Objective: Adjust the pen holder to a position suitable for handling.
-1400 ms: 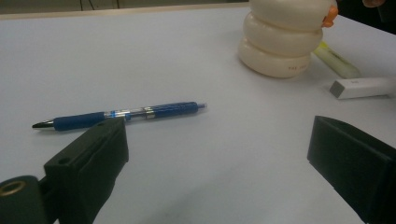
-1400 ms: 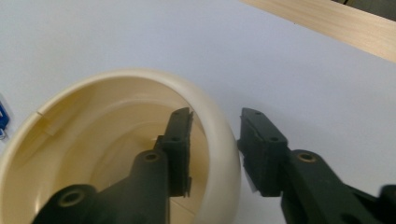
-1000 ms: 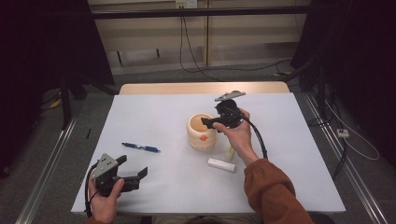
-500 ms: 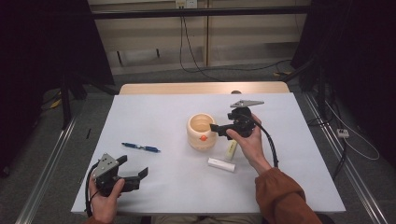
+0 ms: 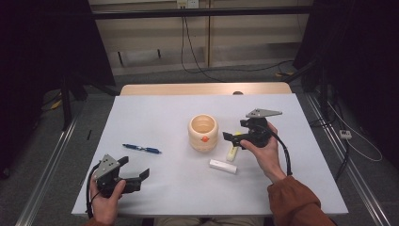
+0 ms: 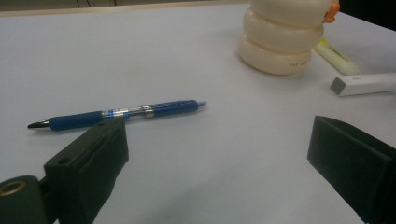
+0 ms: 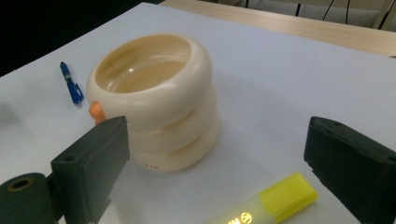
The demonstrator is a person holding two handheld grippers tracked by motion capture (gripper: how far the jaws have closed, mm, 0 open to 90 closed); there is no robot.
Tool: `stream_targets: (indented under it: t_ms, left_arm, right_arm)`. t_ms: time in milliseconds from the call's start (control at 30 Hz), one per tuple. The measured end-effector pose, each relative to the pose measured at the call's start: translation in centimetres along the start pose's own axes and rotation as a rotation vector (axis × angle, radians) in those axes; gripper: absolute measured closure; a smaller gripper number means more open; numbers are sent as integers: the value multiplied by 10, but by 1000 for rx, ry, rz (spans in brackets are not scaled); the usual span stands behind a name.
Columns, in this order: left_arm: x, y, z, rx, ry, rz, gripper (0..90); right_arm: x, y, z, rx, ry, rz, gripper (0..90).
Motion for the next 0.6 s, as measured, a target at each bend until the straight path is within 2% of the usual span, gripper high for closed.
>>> stream_targets:
  t_ms: [167,400,600]
  left_arm:
    - [0,-1,1,4,-13,-6,52]
    - [1,-1,0,5,-4,-7,52]
    - [1,-1,-1,9,-4,-4,52]
  right_arm:
    - [-8,-7,0,4,-8,6,71]
    - [-17,-16,0,16,-5,15,72]
    - [-21,-23,3,14,-27,30,73]
Point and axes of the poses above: each handheld gripper's, and its own axes: y roughly forward along the jaws, x roughly out of its top, z roughly to its left, the point moved 3 cm from there along y, roughly forward along the jaws, and after that the axes turned 7 degrees about y, right-handed, at the moved point
